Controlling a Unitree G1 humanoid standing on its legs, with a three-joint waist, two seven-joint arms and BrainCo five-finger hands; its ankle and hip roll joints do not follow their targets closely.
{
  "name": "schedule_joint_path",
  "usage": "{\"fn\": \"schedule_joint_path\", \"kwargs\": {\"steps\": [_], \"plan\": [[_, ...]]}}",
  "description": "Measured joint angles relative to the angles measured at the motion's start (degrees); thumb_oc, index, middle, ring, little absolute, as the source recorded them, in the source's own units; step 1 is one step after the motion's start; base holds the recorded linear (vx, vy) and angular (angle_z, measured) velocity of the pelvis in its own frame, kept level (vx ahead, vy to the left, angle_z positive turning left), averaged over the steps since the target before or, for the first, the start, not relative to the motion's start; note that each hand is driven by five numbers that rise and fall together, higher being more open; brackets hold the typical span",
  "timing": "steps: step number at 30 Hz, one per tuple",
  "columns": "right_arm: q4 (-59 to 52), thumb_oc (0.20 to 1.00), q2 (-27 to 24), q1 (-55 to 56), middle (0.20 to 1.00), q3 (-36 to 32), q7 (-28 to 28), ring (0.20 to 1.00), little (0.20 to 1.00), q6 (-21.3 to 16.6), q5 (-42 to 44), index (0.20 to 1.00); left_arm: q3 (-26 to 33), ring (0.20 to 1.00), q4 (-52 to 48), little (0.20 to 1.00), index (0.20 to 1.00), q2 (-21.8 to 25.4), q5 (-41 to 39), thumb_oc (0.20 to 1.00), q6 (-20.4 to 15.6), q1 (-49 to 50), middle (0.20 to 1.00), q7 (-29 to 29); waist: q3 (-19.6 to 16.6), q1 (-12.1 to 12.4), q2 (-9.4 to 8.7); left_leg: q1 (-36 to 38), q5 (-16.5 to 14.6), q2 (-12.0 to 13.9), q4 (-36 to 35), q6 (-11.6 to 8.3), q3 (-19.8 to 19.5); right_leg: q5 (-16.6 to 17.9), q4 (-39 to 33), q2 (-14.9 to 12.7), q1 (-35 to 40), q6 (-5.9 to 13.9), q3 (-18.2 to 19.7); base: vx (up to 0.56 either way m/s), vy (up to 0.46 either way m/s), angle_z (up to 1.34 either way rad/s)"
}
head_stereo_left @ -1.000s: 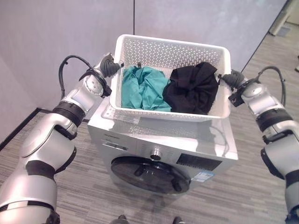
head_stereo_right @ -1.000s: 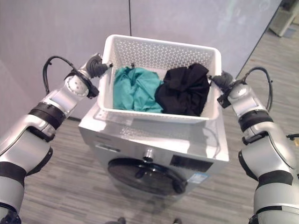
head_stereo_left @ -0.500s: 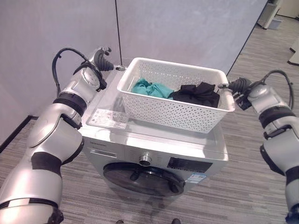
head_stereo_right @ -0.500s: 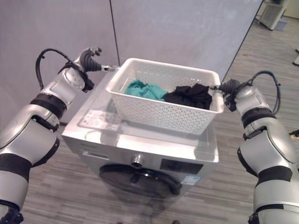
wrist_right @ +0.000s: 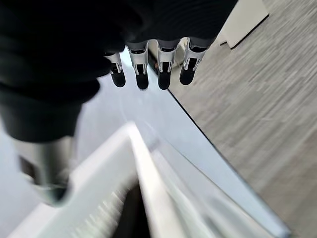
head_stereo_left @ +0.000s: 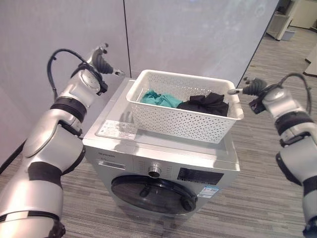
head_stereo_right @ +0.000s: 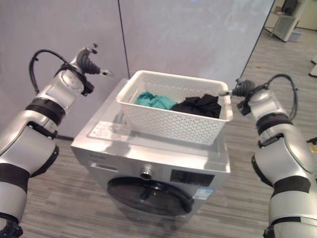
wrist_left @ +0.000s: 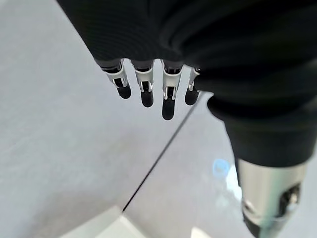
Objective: Grab the laundry basket,head to the washer,open it,put in the laundry and shut it.
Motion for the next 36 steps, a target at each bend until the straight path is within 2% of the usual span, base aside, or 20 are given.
{"fn": "schedule_joint_path", "kwargs": {"steps": [1,2,3,5,7,9,10,12,14,15,17,18,21,23,24,28,31,32,34,36], "plan": [[-0.2,1.000,-0.5,0.0,1.000,-0.3,-0.6,1.000,1.000,0.1,0.5,1.000,0.4,1.000,-0.1,1.000,1.000,0.5,0.0,1.000,0.0,0.0,1.000,0.2,-0.3,0.0,-0.08,0.0,0.0,0.1,0.0,-0.01,0.0,0.0,0.0,0.1,0.0,-0.01,0.0,0.00,0.000,0.00],[-4.8,1.000,-4.1,0.9,1.000,-3.3,-0.5,1.000,1.000,-0.2,3.0,1.000,4.4,1.000,-6.0,1.000,1.000,4.1,-0.6,1.000,-0.5,1.8,1.000,0.3,-0.3,0.0,-0.06,-0.3,0.1,0.1,-0.2,-0.09,0.0,0.0,-0.1,0.2,-0.4,0.00,0.0,0.00,0.000,0.00],[-6.2,1.000,-5.9,1.0,1.000,-4.2,-1.0,1.000,1.000,-1.3,3.7,1.000,5.2,1.000,-8.8,1.000,1.000,5.9,-1.4,1.000,-1.3,2.6,1.000,1.0,-0.3,-0.1,-0.03,-0.3,0.2,0.1,-0.4,-0.24,0.0,0.1,-0.3,0.2,-0.4,-0.03,0.0,0.00,0.000,0.00],[-18.3,1.000,-13.4,8.3,1.000,-11.8,-2.9,1.000,1.000,-2.5,4.2,1.000,14.2,1.000,-24.5,1.000,1.000,13.9,-2.3,1.000,-2.2,10.0,1.000,2.7,-0.4,-0.1,-0.15,0.0,0.3,0.4,-1.3,-0.46,0.1,0.1,-1.0,0.7,-0.2,-0.05,0.0,0.00,0.000,0.00],[-24.7,1.000,-17.3,15.6,1.000,-18.0,-3.6,1.000,1.000,-3.9,3.9,1.000,19.8,1.000,-32.4,1.000,1.000,18.8,-2.1,1.000,-4.4,16.5,1.000,4.1,-0.4,0.0,-0.14,0.8,0.6,0.3,-2.1,-0.80,0.1,0.1,-1.3,1.0,0.2,-0.03,0.0,0.00,0.000,0.00],[-41.4,1.000,-19.2,42.6,1.000,-42.7,-5.9,1.000,1.000,-5.7,1.3,1.000,38.0,1.000,-46.5,1.000,1.000,23.3,-0.9,1.000,-5.3,37.2,1.000,6.7,-0.6,0.1,0.34,2.7,0.6,0.6,-3.8,-0.91,0.0,-0.7,-1.5,1.5,1.5,0.34,-0.1,0.04,-0.007,0.01],[-45.8,1.000,-18.4,51.2,1.000,-49.6,-5.8,1.000,1.000,-6.4,0.6,1.000,44.4,1.000,-49.7,1.000,1.000,23.7,0.3,1.000,-5.6,44.8,1.000,6.7,-0.7,0.2,0.60,2.9,0.6,0.7,-4.0,-0.92,0.1,-0.9,-1.6,1.5,1.5,0.32,0.0,0.06,-0.020,-0.03],[-43.9,1.000,-17.0,57.8,1.000,-53.0,-6.8,1.000,1.000,-5.9,-0.6,1.000,49.7,1.000,-47.0,1.000,1.000,22.7,1.2,1.000,-5.1,51.9,1.000,7.9,-0.8,0.0,0.87,2.9,0.5,0.6,-4.0,-0.96,0.2,-1.0,-1.5,1.4,1.6,0.35,0.1,0.05,-0.011,-0.02],[-54.9,1.000,-12.9,74.8,1.000,-67.3,-6.9,1.000,1.000,-6.6,-3.3,1.000,66.0,1.000,-55.9,1.000,1.000,19.7,4.4,1.000,-5.1,71.0,1.000,8.6,-0.1,0.1,1.83,2.5,0.5,0.6,-4.8,-1.02,0.7,-1.1,-1.6,1.5,0.4,0.46,0.5,0.07,-0.022,-0.13],[-57.0,1.000,-8.6,85.7,1.000,-74.7,-7.5,1.000,1.000,-7.1,-5.0,1.000,76.3,1.000,-56.4,1.000,1.000,16.9,6.7,1.000,-4.9,87.2,1.000,8.9,0.0,-0.1,2.39,3.1,0.3,0.8,-4.9,-1.01,1.1,-1.4,-1.6,1.6,0.7,0.55,1.0,0.03,-0.027,-0.19],[-53.6,1.000,-5.0,87.6,1.000,-76.0,-9.0,1.000,1.000,-6.2,-6.4,1.000,81.1,1.000,-51.8,1.000,1.000,13.2,7.6,1.000,-3.8,90.9,1.000,9.7,-0.1,0.0,2.30,3.8,-0.4,1.1,-4.9,-0.96,1.3,-2.2,-1.6,1.7,1.6,0.99,1.2,0.01,-0.046,-0.11],[-56.5,1.000,0.1,89.9,1.000,-76.9,-9.3,1.000,1.000,-7.2,-7.3,1.000,86.2,1.000,-52.5,1.000,1.000,7.4,8.4,1.000,-4.5,97.0,1.000,10.6,0.0,-0.1,2.40,3.6,-0.8,1.2,-5.2,-0.74,1.6,-2.7,-1.7,1.7,0.9,1.39,1.4,0.00,-0.037,-0.14],[-57.3,1.000,6.3,93.9,1.000,-75.3,-9.0,1.000,1.000,-6.9,-9.4,1.000,86.7,1.000,-50.1,1.000,1.000,1.6,10.1,1.000,-3.5,101.4,1.000,10.9,-0.7,0.5,2.01,2.4,-0.9,1.2,-5.2,-0.81,1.8,-2.8,-2.1,1.3,-0.5,1.38,1.8,-0.01,-0.029,-0.03],[-57.3,1.000,11.3,95.4,1.000,-74.0,-8.7,1.000,1.000,-8.0,-9.6,1.000,86.8,1.000,-47.6,1.000,1.000,-3.8,9.0,1.000,-5.1,105.7,1.000,10.3,-0.3,1.2,1.83,1.3,-0.6,1.2,-4.9,-0.91,2.0,-2.6,-2.1,1.3,-1.9,1.29,1.9,-0.03,-0.042,-0.06],[-56.0,1.000,13.8,97.2,1.000,-72.5,-8.5,1.000,1.000,-7.4,-9.8,1.000,85.2,1.000,-43.9,1.000,1.000,-7.8,7.0,1.000,-4.2,107.2,1.000,9.4,-0.1,1.9,1.86,1.5,-0.4,1.2,-4.8,-1.19,2.5,-1.9,-2.1,1.6,-1.8,1.12,2.2,-0.05,-0.055,-0.13],[-50.4,1.000,15.6,96.8,1.000,-63.4,-6.8,1.000,1.000,-6.9,-9.8,1.000,80.5,1.000,-32.5,1.000,1.000,-10.9,-1.9,1.000,-4.8,104.2,1.000,8.3,0.0,3.1,1.65,1.5,-0.3,1.6,-4.6,-1.23,2.5,-2.0,-2.1,1.7,-1.7,1.03,1.9,-0.04,-0.037,0.01],[-42.2,1.000,16.6,90.8,1.000,-54.4,-5.2,1.000,1.000,-7.2,-9.8,1.000,72.9,1.000,-24.0,1.000,1.000,-11.1,-6.9,1.000,-6.4,99.5,1.000,6.7,0.0,3.0,1.12,0.9,-0.1,1.7,-4.3,-1.42,1.9,-1.9,-2.1,1.7,-1.5,0.93,1.5,-0.04,-0.039,0.12],[-36.3,1.000,17.6,87.2,1.000,-47.8,-3.4,1.000,1.000,-7.5,-10.5,1.000,68.5,1.000,-19.8,1.000,1.000,-12.5,-9.1,1.000,-6.4,95.3,1.000,5.4,0.4,3.3,1.39,0.5,0.0,1.7,-4.1,-1.47,1.2,-1.9,-2.1,1.7,-1.4,0.93,1.2,-0.03,-0.047,0.11],[-30.1,1.000,18.2,83.1,1.000,-42.6,-1.8,1.000,1.000,-6.7,-12.2,1.000,66.1,1.000,-16.5,1.000,1.000,-13.5,-11.3,1.000,-6.0,92.3,1.000,3.8,0.4,3.6,1.19,0.4,0.0,1.7,-4.0,-1.48,1.2,-1.9,-2.1,1.7,-1.3,0.92,1.2,-0.02,-0.058,0.06],[-18.6,1.000,19.7,77.5,1.000,-29.8,0.2,1.000,1.000,-6.4,-16.6,1.000,58.8,1.000,-8.8,1.000,1.000,-15.6,-12.6,1.000,-5.9,87.0,1.000,1.9,0.3,3.5,1.19,0.0,0.1,1.7,-3.7,-1.61,0.8,-1.9,-2.1,1.7,-1.3,0.89,0.7,-0.01,-0.069,0.10]]}}
